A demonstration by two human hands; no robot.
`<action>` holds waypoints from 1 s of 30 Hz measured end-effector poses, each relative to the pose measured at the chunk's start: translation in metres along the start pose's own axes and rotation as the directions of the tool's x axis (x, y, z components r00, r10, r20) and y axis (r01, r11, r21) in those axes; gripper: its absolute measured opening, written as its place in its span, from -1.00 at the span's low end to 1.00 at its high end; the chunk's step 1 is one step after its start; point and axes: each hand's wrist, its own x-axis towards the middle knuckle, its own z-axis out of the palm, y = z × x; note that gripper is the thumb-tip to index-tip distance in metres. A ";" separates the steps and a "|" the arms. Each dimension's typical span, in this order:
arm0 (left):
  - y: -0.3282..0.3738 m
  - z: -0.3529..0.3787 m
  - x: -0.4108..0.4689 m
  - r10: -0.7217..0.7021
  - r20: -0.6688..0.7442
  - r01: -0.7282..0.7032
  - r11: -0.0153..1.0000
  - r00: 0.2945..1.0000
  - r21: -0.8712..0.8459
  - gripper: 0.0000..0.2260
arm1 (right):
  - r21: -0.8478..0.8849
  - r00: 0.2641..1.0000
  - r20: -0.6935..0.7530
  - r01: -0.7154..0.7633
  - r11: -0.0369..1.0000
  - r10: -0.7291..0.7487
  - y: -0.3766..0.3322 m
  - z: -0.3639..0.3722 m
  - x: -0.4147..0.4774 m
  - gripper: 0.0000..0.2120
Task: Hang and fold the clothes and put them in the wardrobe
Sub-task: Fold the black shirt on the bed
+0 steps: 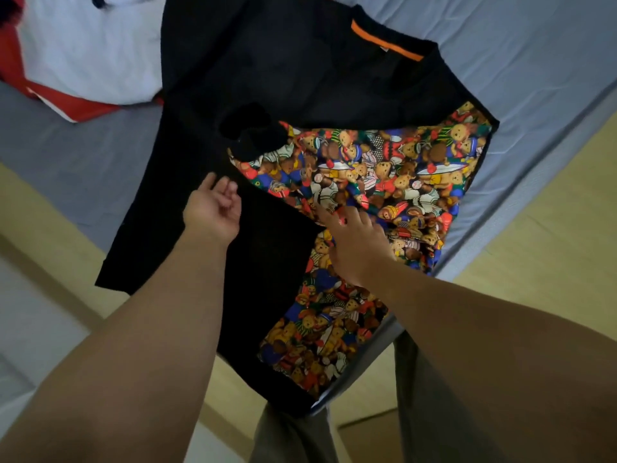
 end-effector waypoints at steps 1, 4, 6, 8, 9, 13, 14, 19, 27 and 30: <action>-0.001 -0.005 0.005 -0.008 -0.085 0.011 0.999 0.996 0.035 -0.47 | -0.036 1.000 0.020 0.013 0.999 -0.013 -0.001 0.000 0.003 -0.08; -0.002 -0.006 0.018 0.014 -0.128 0.007 0.987 0.992 0.163 -0.50 | -0.119 0.996 0.082 0.045 0.992 -0.035 -0.001 -0.001 0.012 -0.12; 0.000 0.002 0.021 0.202 -0.076 -0.159 0.910 0.976 0.383 -0.29 | -0.149 0.993 0.107 0.060 0.987 -0.044 0.000 -0.004 0.019 -0.15; 0.000 0.015 0.023 0.451 0.067 -0.391 0.679 0.890 0.621 -0.23 | -0.164 0.992 0.105 0.086 0.983 -0.069 0.001 -0.006 0.024 -0.19; 0.000 0.022 0.026 0.507 0.173 -0.467 0.540 0.845 0.700 -0.24 | -0.162 0.992 0.101 0.097 0.982 -0.081 0.002 -0.007 0.027 -0.20; 0.003 0.043 0.037 0.470 0.326 -0.463 0.211 0.821 0.861 -0.43 | -0.128 0.989 0.123 0.098 0.987 -0.082 0.001 -0.009 0.034 -0.12; 0.005 0.043 0.038 0.487 0.294 -0.440 0.215 0.822 0.872 -0.42 | -0.118 0.989 0.134 0.082 0.990 -0.066 0.000 -0.009 0.035 -0.12; 0.015 0.022 0.040 0.493 0.087 -0.297 0.366 0.866 0.882 -0.37 | -0.083 0.983 0.183 -0.005 0.997 0.020 -0.012 -0.007 0.041 -0.03; 0.020 -0.005 0.053 0.185 0.113 -0.206 0.629 0.976 0.750 -0.54 | -0.067 0.985 0.172 -0.005 0.998 0.017 -0.025 -0.015 0.061 -0.02; 0.025 -0.008 0.062 0.178 0.178 -0.248 0.540 0.968 0.804 -0.45 | -0.053 0.994 0.113 0.010 0.999 -0.004 -0.030 -0.020 0.069 -0.05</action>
